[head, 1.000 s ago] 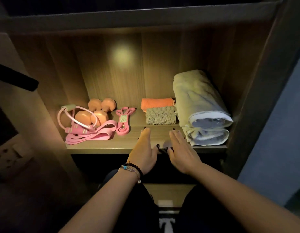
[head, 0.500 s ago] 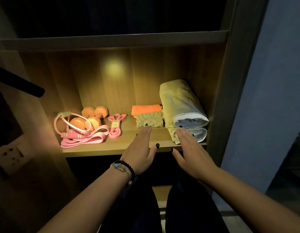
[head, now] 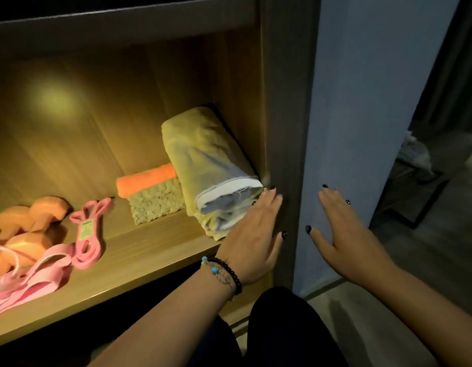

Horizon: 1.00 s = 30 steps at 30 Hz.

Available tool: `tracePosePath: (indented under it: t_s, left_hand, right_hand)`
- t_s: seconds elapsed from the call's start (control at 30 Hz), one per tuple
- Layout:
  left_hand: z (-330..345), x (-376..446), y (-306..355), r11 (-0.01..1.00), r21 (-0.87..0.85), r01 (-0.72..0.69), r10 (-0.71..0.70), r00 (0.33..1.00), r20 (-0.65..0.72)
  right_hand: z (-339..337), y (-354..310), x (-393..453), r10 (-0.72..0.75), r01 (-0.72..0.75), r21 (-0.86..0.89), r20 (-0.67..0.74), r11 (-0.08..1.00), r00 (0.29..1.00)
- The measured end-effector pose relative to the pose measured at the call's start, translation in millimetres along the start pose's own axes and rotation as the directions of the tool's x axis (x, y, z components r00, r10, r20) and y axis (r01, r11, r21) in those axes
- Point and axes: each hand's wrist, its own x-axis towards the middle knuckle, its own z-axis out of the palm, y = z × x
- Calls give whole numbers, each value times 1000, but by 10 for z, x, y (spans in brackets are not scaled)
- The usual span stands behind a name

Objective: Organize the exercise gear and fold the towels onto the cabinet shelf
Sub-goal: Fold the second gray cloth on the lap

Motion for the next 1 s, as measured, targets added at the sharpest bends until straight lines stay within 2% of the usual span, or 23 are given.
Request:
tracePosePath:
  t_s: [0.13, 0.27, 0.43, 0.5, 0.6, 0.77, 1.0]
  left_hand:
    - [215, 645, 32, 990, -66, -126, 130, 989, 68]
    - [414, 1215, 34, 960, -54, -274, 278, 955, 99]
    - [436, 1794, 138, 933, -111, -343, 359, 914, 190]
    - [313, 1985, 222, 927, -149, -343, 370, 899, 235]
    - [10, 2234, 375, 936, -180, -302, 344, 893, 291]
    - [-593, 2579, 652, 955, -236, -182, 262, 892, 370]
    - [-1253, 2758, 923, 948, -279, -150, 268, 849, 456]
  right_hand:
    - [-87, 444, 123, 108, -108, -43, -14, 993, 994]
    - [-170, 808, 236, 221, -221, -81, -3, 972, 975]
    - [-431, 962, 428, 424, -423, -57, 19, 904, 905]
    - [-613, 904, 523, 469, -468, -42, 22, 883, 883]
    - [-951, 783, 666, 475, -473, -113, -15, 874, 880]
    - [-1718, 472, 812, 593, -595, -112, -52, 796, 804]
    - [-2456, -11, 848, 642, -638, -151, -28, 755, 767]
